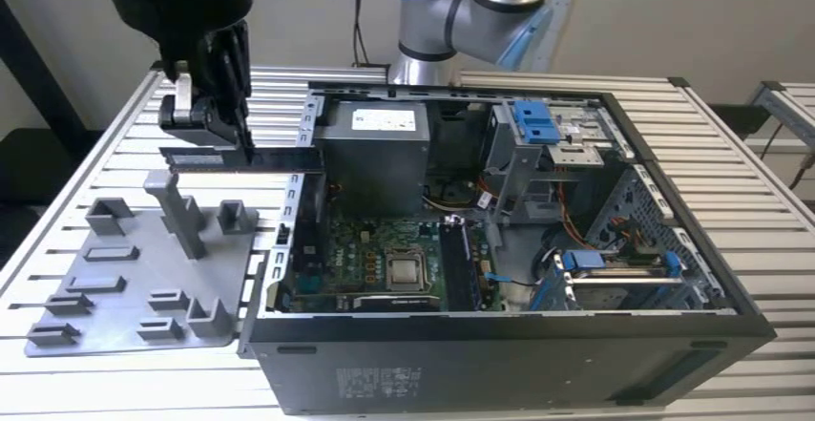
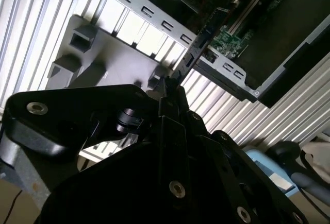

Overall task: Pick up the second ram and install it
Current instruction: 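Pick up the second ram and move it above second insertion slot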

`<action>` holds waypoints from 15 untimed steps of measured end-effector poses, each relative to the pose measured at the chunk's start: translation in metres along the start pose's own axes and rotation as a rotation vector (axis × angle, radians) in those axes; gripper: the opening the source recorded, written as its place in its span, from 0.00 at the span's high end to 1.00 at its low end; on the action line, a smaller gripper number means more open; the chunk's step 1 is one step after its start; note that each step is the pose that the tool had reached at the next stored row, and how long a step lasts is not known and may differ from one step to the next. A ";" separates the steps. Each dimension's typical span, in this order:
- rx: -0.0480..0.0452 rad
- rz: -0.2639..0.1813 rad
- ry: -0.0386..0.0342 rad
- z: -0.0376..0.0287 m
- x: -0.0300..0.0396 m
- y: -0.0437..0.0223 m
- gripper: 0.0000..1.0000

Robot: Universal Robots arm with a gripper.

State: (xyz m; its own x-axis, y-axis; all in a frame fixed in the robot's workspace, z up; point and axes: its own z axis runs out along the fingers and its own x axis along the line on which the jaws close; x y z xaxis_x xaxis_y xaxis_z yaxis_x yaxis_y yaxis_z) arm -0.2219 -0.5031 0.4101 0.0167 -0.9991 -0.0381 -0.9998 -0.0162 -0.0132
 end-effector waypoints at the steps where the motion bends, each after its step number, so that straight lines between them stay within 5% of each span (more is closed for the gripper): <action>1: 0.0000 0.000 0.0000 0.0000 0.0001 -0.0029 0.86; 15: -0.0001 0.000 0.0001 0.0005 0.0007 -0.0406 0.86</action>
State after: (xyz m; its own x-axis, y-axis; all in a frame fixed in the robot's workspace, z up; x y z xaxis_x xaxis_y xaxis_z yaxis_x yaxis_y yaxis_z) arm -0.1813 -0.5031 0.4101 0.0167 -0.9991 -0.0380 -0.9998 -0.0162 -0.0132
